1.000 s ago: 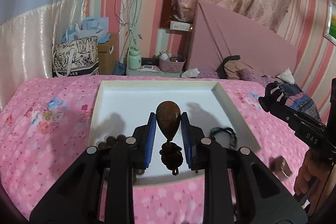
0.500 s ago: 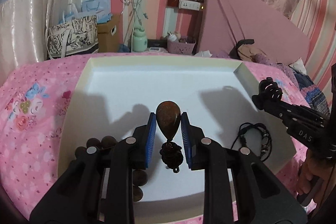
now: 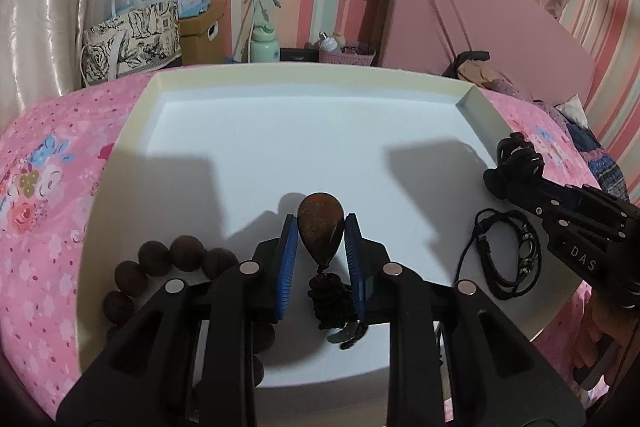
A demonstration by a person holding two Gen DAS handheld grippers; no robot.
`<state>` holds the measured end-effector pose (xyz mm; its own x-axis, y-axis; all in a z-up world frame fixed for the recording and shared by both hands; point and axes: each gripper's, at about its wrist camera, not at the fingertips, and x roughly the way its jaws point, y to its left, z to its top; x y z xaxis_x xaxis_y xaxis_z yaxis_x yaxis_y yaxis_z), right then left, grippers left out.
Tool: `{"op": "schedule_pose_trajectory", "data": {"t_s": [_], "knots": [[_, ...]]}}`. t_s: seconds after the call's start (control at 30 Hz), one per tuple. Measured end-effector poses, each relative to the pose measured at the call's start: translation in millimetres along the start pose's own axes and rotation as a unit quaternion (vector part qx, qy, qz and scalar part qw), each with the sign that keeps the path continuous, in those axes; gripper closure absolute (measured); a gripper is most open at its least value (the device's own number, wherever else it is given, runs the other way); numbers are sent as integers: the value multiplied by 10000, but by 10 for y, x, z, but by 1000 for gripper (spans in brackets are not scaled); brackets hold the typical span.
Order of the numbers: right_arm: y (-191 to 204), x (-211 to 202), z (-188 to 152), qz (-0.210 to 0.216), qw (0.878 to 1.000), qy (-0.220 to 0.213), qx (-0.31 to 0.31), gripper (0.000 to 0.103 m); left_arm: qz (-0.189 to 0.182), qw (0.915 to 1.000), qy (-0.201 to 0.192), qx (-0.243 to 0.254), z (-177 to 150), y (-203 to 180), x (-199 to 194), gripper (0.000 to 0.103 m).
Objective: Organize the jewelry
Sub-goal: 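Carry the pendant and claw clip into the white tray and release both, then move both open tools back over the remaining jewelry on the bedspread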
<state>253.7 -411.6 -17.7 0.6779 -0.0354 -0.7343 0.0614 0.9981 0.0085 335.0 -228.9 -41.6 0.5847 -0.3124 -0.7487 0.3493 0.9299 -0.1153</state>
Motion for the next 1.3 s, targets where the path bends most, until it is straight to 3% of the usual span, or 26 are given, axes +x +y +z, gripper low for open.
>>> {"op": "schedule_pose_trajectory", "data": {"t_s": [0.37, 0.5, 0.57, 0.77, 0.87, 1.0, 1.1, 1.3], "knots": [[-6, -51, 23, 111, 9999, -18, 58, 79, 13, 9999, 100, -7, 9, -22, 42, 80], [7, -228, 92, 262, 9995, -160, 78, 65, 21, 9999, -90, -64, 68, 21, -92, 62], [19, -349, 131, 280, 9993, -247, 76, 64, 54, 9999, -142, -77, 86, 29, -151, 52], [-41, -1081, 240, 400, 9940, -991, 217, 62, 28, 9986, -449, -274, 169, 124, -556, 42], [-101, -1459, 185, 474, 9894, -1338, 309, 56, 19, 9977, -620, -285, 136, 151, -870, 36], [-206, -1961, -92, 488, 9834, -1685, 469, 52, 195, 9966, -800, 41, -70, 124, -1362, 29], [-273, -2192, -417, 341, 9826, -1729, 580, 47, 266, 9955, -907, 96, -321, 184, -1679, 17], [-295, -2372, -1325, 205, 9861, -1494, 695, 46, 295, 9935, -1087, 168, -1146, 258, -2194, 15]]}}
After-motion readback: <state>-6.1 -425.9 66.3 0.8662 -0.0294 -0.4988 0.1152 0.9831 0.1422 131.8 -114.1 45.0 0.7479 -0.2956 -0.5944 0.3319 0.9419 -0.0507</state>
